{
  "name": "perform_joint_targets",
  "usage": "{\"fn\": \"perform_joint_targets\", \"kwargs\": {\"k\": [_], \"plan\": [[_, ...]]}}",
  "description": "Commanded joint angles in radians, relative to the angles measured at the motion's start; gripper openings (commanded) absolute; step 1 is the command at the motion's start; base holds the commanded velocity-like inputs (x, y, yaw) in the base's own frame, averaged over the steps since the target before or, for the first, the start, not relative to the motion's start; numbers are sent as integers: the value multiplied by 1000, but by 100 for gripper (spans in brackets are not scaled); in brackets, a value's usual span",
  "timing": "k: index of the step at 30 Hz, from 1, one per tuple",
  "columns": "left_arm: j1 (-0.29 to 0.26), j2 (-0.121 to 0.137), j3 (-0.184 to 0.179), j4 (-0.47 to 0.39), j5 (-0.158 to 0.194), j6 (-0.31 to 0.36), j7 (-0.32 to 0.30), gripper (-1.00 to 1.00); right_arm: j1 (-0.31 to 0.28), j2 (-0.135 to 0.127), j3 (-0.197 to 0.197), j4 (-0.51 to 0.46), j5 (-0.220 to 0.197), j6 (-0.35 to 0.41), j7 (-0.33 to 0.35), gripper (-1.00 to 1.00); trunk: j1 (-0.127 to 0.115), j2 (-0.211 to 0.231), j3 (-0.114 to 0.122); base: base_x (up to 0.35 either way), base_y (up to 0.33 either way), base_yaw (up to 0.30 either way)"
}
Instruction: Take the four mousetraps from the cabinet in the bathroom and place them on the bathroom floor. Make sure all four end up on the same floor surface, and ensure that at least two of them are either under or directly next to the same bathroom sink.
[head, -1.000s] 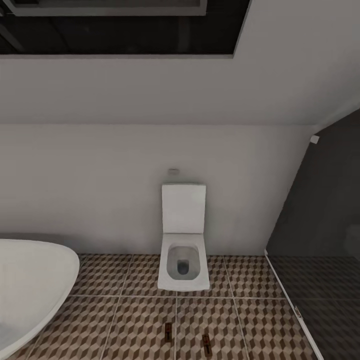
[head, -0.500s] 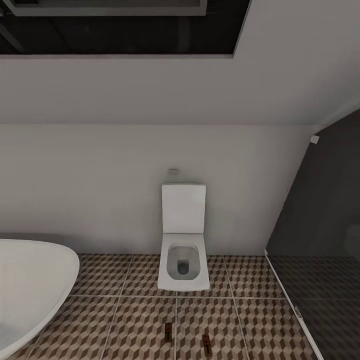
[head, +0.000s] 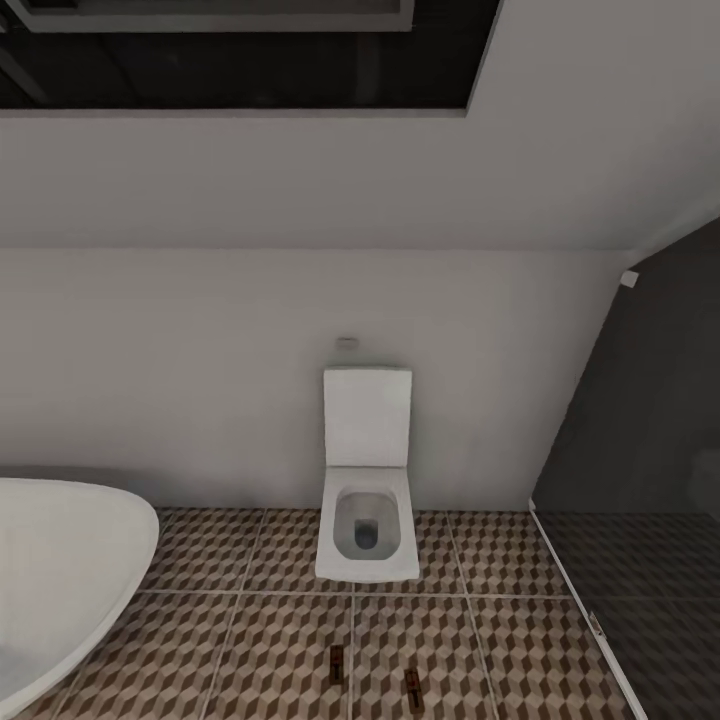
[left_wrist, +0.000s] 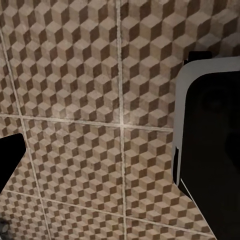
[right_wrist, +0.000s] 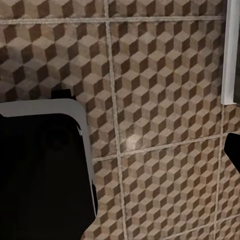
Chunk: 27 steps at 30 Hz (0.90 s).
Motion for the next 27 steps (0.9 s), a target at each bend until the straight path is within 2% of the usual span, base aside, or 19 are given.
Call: {"fn": "perform_joint_targets", "kwargs": {"k": [1,27], "plan": [[-1,0,-8,2,8,-1,1,100,-1,0,8,0,-11,-4,-2,100,1,-2,-2,0,0,0],[-1,-1,-8,2,8,-1,0,100,-1,1,8,-6,-13,-4,-1,100,1,-2,-2,0,0,0]]}}
